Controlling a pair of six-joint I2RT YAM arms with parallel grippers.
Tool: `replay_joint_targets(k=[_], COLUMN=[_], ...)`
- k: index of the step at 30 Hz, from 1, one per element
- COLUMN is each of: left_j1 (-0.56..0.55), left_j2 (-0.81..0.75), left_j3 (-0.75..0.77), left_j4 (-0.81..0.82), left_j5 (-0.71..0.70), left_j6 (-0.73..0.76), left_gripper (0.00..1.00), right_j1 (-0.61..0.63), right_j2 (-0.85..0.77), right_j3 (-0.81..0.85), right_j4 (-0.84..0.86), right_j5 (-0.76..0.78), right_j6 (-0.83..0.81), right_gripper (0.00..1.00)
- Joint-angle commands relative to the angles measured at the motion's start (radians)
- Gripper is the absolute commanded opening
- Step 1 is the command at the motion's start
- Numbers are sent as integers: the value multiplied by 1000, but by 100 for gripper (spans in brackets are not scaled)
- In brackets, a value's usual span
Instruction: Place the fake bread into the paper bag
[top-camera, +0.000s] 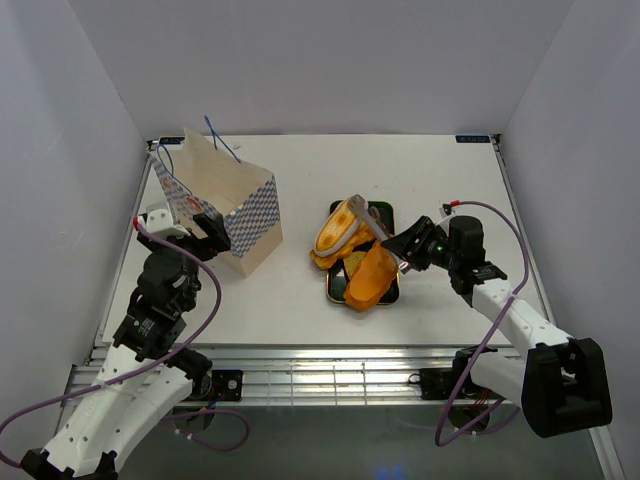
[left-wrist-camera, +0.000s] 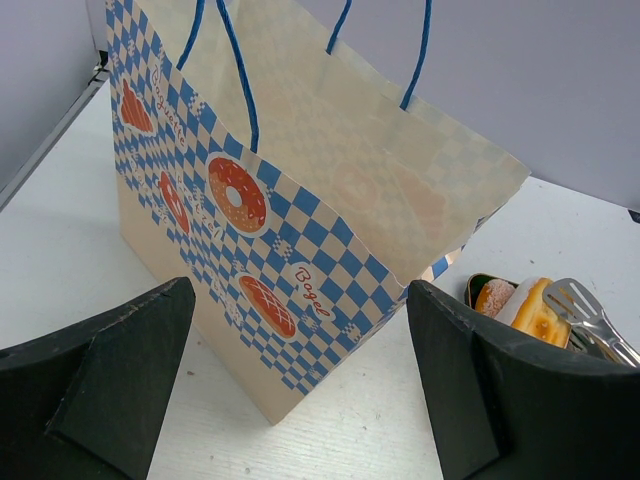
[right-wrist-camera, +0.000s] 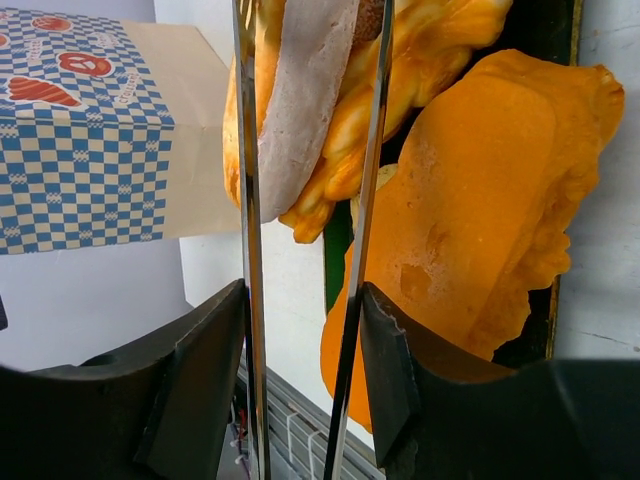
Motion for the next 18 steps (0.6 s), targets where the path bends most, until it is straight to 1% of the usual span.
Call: replay_joint_targets(k=[1,6,11,14,18], left_j1=[-5,-5,-5,-5,-5], left_j2=[-2,-2,-2,-2,-4], left_j3=[10,10,8,8,10], left_j4=[0,0,2,0,-1], left_j5=[14,9,7,6,-3], left_j6=[-1,-1,1,1,1], left_gripper=[98,97,97,98,98], right_j1=[-4,-4,-4,-4,-4], right_j2=[7,9,-19,-54,-117], right_j3=[-1,8,40,72,164], right_j4=[106,132,114,55,-38], right_j5=[-49,-85,-83,-65,-33], right_j6=[17,28,25,3,-49], right_gripper=[53,49,37,32,30])
